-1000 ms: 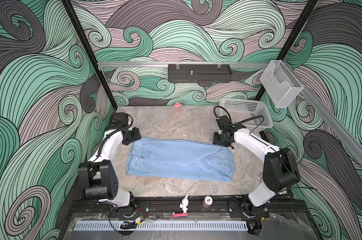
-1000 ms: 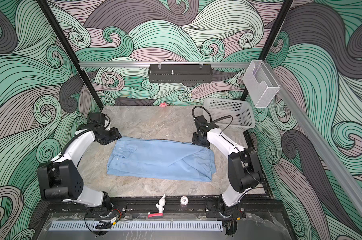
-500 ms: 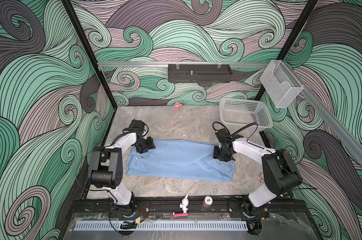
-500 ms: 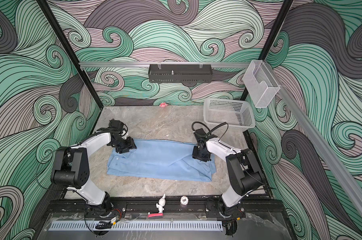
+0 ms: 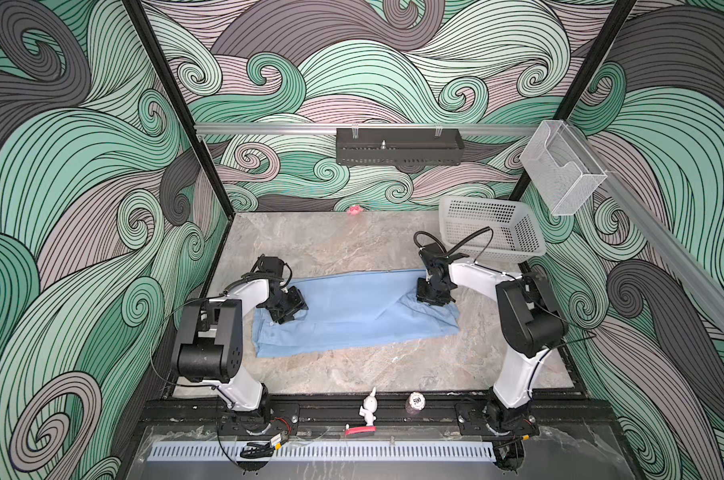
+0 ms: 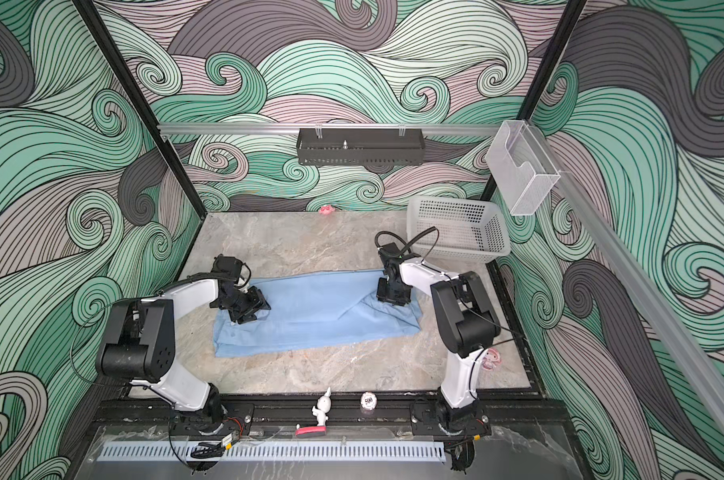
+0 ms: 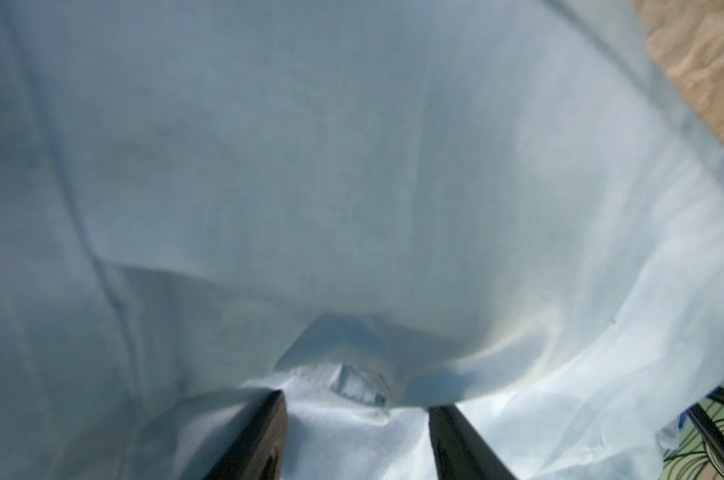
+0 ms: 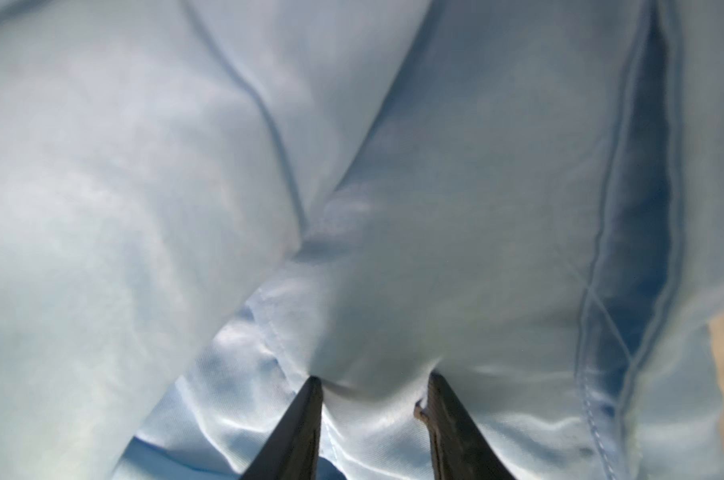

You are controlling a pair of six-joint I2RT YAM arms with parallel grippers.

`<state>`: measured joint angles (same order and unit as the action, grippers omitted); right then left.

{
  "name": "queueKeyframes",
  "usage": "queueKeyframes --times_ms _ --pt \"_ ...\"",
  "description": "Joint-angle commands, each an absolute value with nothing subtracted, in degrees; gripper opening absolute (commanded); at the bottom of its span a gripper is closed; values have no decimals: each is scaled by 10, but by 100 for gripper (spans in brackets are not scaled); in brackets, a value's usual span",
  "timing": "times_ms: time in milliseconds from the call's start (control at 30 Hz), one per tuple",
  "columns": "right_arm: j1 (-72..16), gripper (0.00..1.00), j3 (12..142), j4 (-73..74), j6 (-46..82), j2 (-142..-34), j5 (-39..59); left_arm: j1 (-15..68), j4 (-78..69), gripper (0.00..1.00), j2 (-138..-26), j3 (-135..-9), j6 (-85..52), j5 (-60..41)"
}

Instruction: Fold and stack the long sleeve shirts

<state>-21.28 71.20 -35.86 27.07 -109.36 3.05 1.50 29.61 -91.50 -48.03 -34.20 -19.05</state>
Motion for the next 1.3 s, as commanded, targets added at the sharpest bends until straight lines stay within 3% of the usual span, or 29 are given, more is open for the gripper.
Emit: queueKeyframes --times_ms 0,333,567,767,867,1000,1267 --pt "-216 43 780 -350 189 -1143 19 14 276 58 -915 -422 -397 -218" --pt "-214 42 1115 -456 76 -1346 54 45 295 57 -782 -365 -478 -290" --pt "-215 50 1213 -497 79 -1309 27 56 364 58 -680 -421 -471 -288" --pt "-214 59 1092 -523 196 -1164 11 52 403 59 -698 -528 -364 -190" --pt "-215 59 970 -517 292 -1096 18 48 445 58 -775 -597 -274 -139" --pt "-226 59 767 -400 411 -996 70 41 617 59 -938 -757 -172 -97" --pt "-263 67 627 -264 498 -1013 111 41 593 64 -1005 -754 -102 -77"
